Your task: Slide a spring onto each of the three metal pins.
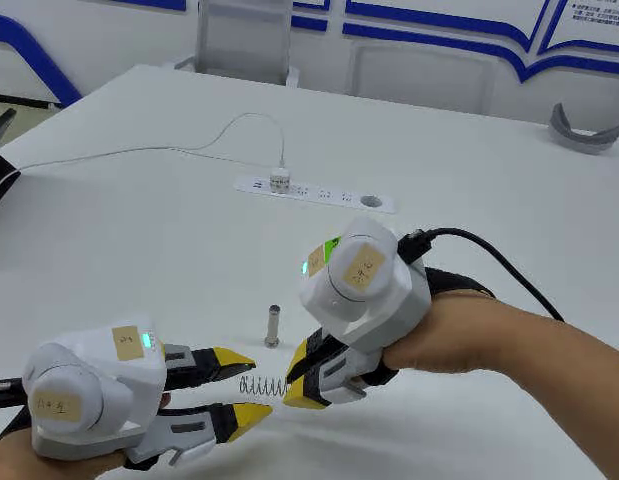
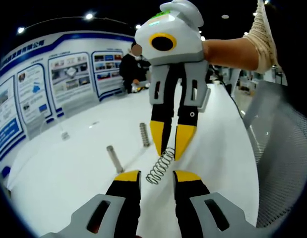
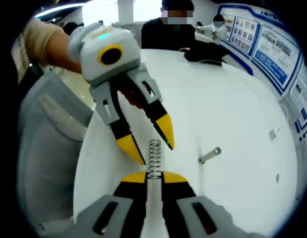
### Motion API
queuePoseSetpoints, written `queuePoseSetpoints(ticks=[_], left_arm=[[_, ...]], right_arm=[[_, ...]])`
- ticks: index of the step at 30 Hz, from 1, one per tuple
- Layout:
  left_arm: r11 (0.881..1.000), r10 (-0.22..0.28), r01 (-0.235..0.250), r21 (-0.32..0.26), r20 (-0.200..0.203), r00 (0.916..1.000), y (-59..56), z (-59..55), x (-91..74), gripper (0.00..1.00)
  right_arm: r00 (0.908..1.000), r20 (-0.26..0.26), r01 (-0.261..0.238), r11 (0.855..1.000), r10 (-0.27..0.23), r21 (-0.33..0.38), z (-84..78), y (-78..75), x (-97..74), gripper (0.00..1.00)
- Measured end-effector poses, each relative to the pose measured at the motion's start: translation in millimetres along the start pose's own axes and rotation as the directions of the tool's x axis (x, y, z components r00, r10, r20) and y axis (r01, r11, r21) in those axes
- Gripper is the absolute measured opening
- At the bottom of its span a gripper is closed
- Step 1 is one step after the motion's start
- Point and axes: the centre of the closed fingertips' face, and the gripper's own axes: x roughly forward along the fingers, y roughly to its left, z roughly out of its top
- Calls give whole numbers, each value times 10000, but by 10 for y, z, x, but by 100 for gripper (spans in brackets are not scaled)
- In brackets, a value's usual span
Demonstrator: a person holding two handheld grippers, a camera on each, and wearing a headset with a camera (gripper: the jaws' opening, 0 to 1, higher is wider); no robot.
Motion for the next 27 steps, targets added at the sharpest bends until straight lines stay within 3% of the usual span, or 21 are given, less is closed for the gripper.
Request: queuePoseSetpoints(ticks=[5,12,27], left_arm=[[9993,-136,136,344,8,9999,-47,14,18,18],[9987,-172,172,477,1,9999,-50,14,30,14],[9993,-97,92,374,108,9999,-28,34,32,12]], right_arm=[[9998,-165,-134,9998,132,-114,-16,31,-17,12],[9995,-249,-207,9995,201,-221,-9,46,-47,12],[9988,491,26,9999,-20,-106,203,18,-201,12]])
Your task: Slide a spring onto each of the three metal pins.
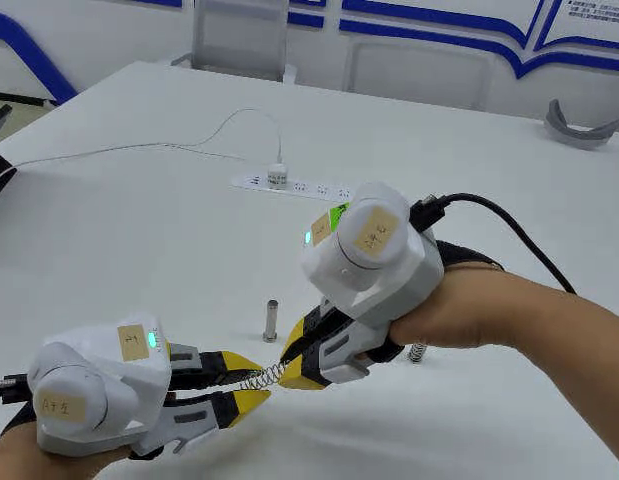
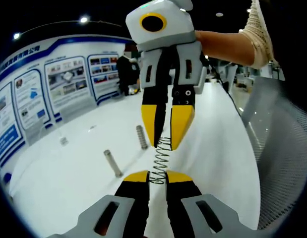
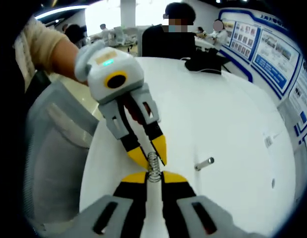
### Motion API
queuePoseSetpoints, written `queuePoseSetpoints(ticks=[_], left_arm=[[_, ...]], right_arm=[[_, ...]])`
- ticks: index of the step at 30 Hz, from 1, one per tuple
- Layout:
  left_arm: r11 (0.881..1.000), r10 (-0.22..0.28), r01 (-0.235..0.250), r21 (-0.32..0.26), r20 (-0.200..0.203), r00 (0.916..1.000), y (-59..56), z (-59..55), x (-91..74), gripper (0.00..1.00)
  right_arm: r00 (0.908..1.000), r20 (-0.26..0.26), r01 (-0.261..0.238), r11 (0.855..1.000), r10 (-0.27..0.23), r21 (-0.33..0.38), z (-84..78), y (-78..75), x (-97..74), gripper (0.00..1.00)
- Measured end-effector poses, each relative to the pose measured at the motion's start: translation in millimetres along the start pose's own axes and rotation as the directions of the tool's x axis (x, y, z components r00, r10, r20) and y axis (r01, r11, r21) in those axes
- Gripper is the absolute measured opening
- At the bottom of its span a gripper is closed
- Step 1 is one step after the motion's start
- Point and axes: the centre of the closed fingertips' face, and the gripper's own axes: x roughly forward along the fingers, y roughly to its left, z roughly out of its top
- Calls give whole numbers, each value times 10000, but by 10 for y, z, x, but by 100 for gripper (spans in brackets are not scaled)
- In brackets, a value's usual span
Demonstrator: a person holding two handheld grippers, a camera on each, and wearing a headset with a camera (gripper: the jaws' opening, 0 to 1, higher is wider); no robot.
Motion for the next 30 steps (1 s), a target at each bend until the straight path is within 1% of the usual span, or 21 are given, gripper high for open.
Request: queuePoseSetpoints(ticks=[5,13,20,25,30], left_arm=[[10000,-55,55,-2,-5,10000,-19,2,8,11],[9994,-2,7,-357,147,9999,-3,32,4,11],[9988,1,10,-492,226,9997,-7,57,8,11],[9966,51,-16,-822,422,9991,11,105,11,11],[9961,105,-64,-879,456,9989,30,105,4,11]], right_arm=[[9998,177,82,9999,-81,-62,58,-1,-11,12],[9982,562,216,9997,-208,-127,176,-12,-31,12],[9951,969,231,9997,-219,-112,283,-2,-21,12],[9902,1370,274,9996,-267,-31,369,-7,-14,12],[9886,1475,328,9995,-317,-47,396,-14,-4,12]])
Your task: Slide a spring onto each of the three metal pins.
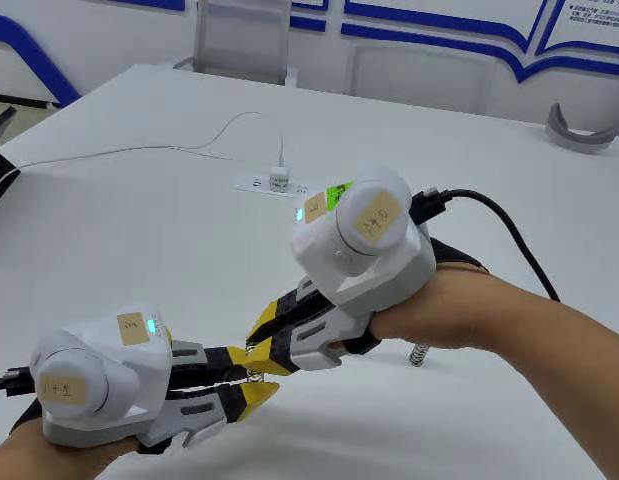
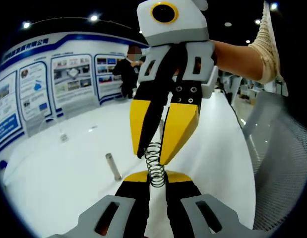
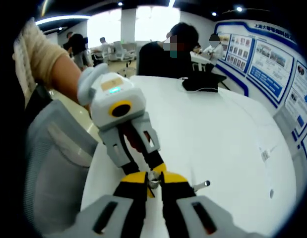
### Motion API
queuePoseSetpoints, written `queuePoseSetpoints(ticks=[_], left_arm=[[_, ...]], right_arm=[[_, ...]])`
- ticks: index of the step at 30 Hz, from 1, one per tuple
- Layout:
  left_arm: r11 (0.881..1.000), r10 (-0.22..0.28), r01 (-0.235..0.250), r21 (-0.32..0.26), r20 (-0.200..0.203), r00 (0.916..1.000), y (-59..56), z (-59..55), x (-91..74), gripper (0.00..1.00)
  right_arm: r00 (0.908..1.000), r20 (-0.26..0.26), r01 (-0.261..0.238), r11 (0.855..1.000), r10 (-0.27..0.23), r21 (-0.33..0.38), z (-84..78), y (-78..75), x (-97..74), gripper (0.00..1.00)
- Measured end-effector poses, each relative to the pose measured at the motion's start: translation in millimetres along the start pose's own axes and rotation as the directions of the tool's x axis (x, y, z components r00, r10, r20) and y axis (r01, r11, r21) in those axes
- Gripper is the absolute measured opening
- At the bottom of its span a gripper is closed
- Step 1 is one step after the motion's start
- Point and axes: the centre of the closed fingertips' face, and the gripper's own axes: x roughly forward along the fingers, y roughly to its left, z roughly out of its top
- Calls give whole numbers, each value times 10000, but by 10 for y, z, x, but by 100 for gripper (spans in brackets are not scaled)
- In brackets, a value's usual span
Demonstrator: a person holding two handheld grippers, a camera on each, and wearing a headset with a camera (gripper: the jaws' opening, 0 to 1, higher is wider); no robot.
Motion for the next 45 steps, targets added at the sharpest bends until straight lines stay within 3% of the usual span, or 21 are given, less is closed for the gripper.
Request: queuePoseSetpoints(ticks=[19,45], left_arm=[[9999,109,-108,-111,107,9999,19,19,1,12],[9907,937,-931,-996,21,9956,234,-26,-137,46]], right_arm=[[9997,64,235,9991,-238,349,-37,-36,2,12],[9948,417,897,9931,-930,752,22,-239,-182,12]])
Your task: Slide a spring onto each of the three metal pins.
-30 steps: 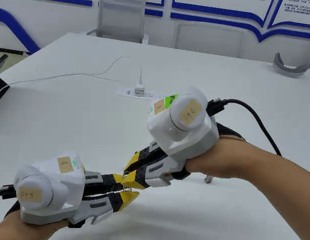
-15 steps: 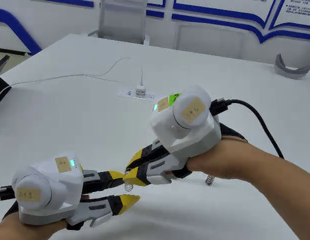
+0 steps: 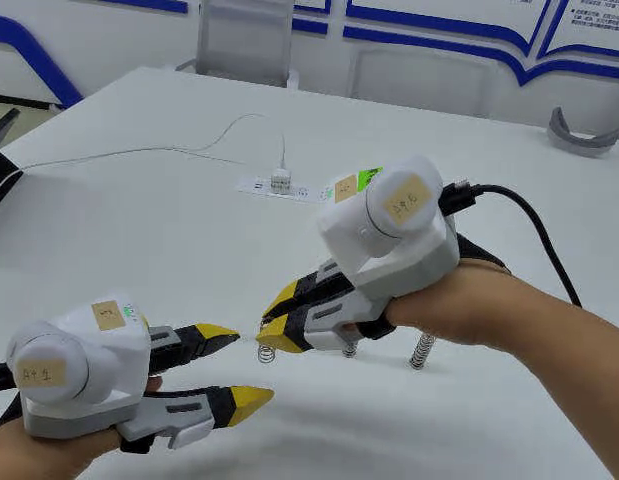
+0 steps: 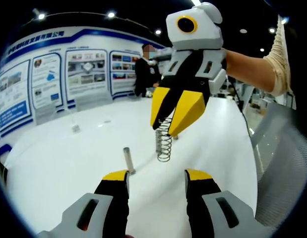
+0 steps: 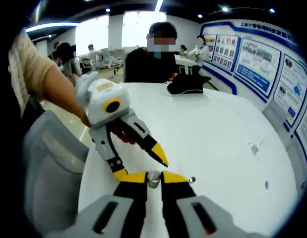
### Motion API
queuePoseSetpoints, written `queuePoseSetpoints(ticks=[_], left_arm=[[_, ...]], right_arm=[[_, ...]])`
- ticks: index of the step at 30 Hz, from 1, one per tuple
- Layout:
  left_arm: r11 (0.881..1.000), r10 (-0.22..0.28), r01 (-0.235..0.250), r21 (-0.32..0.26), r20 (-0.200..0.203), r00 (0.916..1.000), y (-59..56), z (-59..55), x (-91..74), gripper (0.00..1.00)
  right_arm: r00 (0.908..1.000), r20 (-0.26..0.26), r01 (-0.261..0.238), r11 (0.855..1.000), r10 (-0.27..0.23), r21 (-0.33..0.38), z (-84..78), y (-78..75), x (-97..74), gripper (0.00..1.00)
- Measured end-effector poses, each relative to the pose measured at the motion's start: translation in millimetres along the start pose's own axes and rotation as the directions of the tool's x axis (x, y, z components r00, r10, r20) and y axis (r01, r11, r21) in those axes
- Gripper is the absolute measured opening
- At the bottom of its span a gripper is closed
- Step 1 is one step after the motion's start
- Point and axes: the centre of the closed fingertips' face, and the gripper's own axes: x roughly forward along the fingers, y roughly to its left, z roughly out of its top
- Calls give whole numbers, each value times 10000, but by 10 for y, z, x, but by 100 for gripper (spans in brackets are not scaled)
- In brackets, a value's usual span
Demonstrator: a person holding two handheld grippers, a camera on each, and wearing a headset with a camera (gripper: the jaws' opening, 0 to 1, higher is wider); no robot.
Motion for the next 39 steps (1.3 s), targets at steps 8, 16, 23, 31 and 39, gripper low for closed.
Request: queuePoseSetpoints(ticks=[8,16,23,31,39], left_arm=[[9996,210,-209,-169,35,9998,54,-5,-18,53],[9992,286,-284,-291,52,9996,72,-6,-21,57],[9988,312,-310,-389,56,9995,80,-11,-24,59],[9983,322,-319,-482,51,9995,76,-14,-23,62],[9978,344,-343,-564,11,9994,81,-32,-25,65]], right_arm=[[9991,72,417,9990,-419,187,4,-151,-89,12],[9951,236,949,9944,-961,460,28,-329,-127,12],[9849,402,1646,9830,-1683,814,16,-542,-80,12],[9775,447,1998,9731,-2060,1147,-15,-691,40,12],[9784,240,2011,9719,-2055,1225,-96,-710,145,12]])
